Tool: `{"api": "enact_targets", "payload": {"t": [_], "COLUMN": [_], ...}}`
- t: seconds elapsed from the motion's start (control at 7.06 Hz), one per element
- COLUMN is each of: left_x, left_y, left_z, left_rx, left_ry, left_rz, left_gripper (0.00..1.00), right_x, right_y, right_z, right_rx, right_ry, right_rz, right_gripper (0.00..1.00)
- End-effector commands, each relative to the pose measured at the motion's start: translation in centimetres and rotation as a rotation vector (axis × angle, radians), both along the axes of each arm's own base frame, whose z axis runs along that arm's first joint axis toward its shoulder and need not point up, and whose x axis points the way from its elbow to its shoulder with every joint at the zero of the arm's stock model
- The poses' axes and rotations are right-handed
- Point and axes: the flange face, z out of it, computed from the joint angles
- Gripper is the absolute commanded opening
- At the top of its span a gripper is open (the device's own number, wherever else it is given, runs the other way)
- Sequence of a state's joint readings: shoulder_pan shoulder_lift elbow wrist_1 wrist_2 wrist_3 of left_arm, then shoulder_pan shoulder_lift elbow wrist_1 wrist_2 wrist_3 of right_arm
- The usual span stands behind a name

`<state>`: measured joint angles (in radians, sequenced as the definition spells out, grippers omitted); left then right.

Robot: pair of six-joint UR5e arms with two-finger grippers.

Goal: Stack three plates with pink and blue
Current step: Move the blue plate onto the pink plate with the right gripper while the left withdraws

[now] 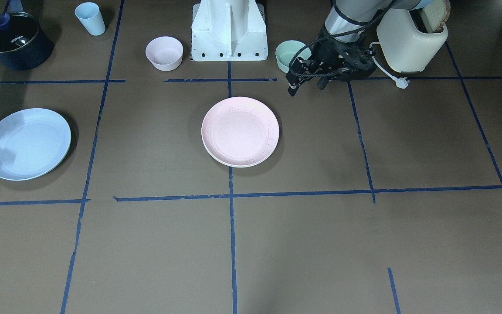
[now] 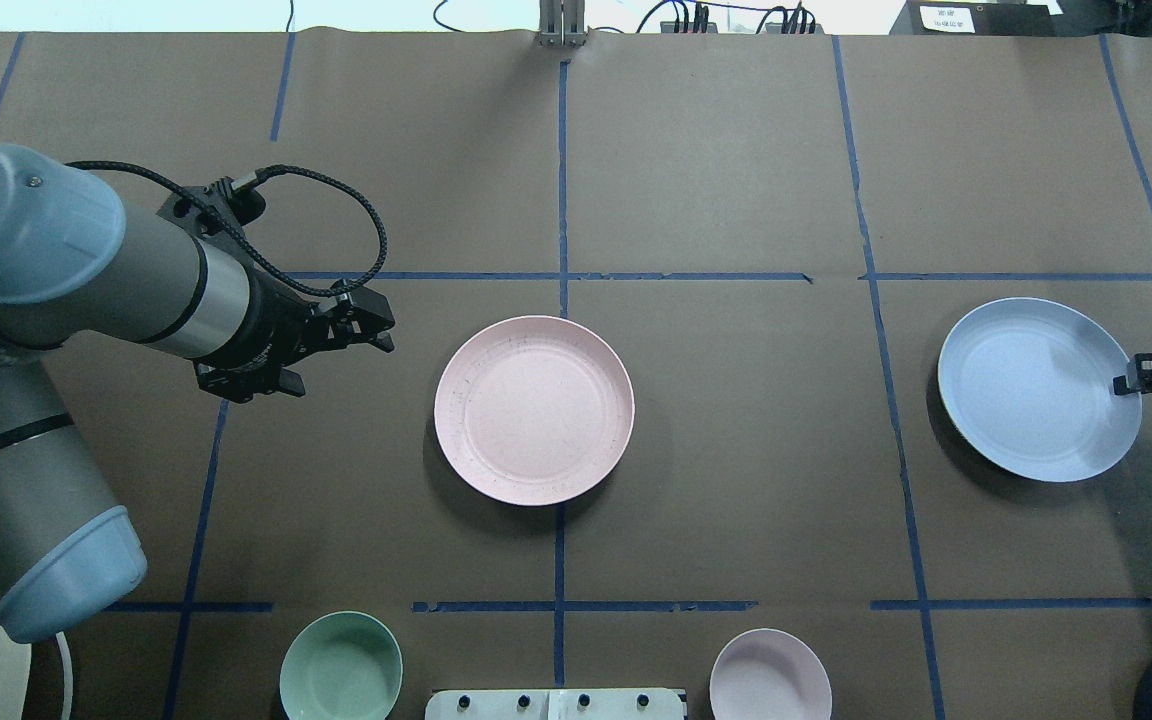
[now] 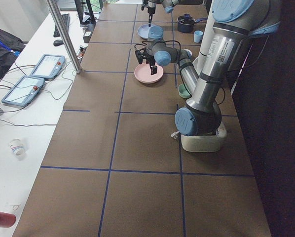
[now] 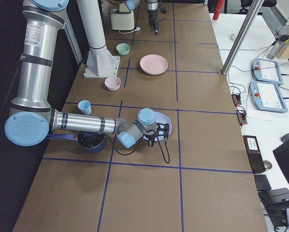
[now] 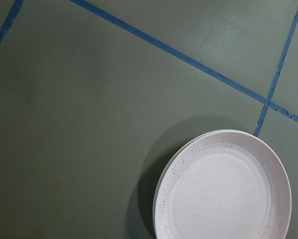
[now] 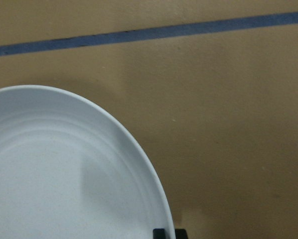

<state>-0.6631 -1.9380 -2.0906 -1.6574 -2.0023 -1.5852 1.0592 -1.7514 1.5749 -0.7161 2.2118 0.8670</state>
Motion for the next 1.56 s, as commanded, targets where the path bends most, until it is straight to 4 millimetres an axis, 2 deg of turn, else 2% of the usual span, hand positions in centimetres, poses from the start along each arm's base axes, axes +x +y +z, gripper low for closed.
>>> {"api": "enact_targets", "payload": {"t": [0.0,0.14,0.28,0.71,0.99,1.13,1.27,1.42], "left_x": [-2.6,-3.9,-6.0,-16.0,-20.2,-22.6,-25.0,-27.1], "left_y": [-1.0,-1.7,-2.6,-5.9,-9.0,-9.6,-10.7,-11.6], "left_z": [3.5,5.2,7.6,14.4,19.3,22.7,25.3,27.7], "left_rx": [0.067,0.107,0.158,0.275,0.316,0.329,0.346,0.356], "left_ry": [-0.074,-0.111,-0.156,-0.212,-0.254,-0.283,-0.28,-0.279], "left_rz": [0.045,0.065,0.099,0.217,0.272,0.306,0.336,0.359], "left_gripper": [1.0,1.0,1.0,1.0,1.0,1.0,1.0,1.0], "right_x": [0.1,-0.2,-1.4,-4.4,-10.4,-15.0,-19.4,-24.7], "right_y": [-0.9,-1.8,-3.6,-7.5,-8.9,-7.5,-4.8,-2.0], "right_z": [-5.0,-8.1,-11.7,-21.4,-27.9,-30.8,-33.4,-35.7], "right_rx": [0.068,0.084,0.065,0.022,-0.01,0.008,0.003,-0.003], "right_ry": [-0.061,-0.1,-0.169,-0.336,-0.38,-0.335,-0.29,-0.271], "right_rz": [0.004,0.022,0.05,0.073,0.066,0.072,0.063,0.072], "right_gripper": [0.0,0.0,0.0,0.0,0.0,0.0,0.0,0.0]}}
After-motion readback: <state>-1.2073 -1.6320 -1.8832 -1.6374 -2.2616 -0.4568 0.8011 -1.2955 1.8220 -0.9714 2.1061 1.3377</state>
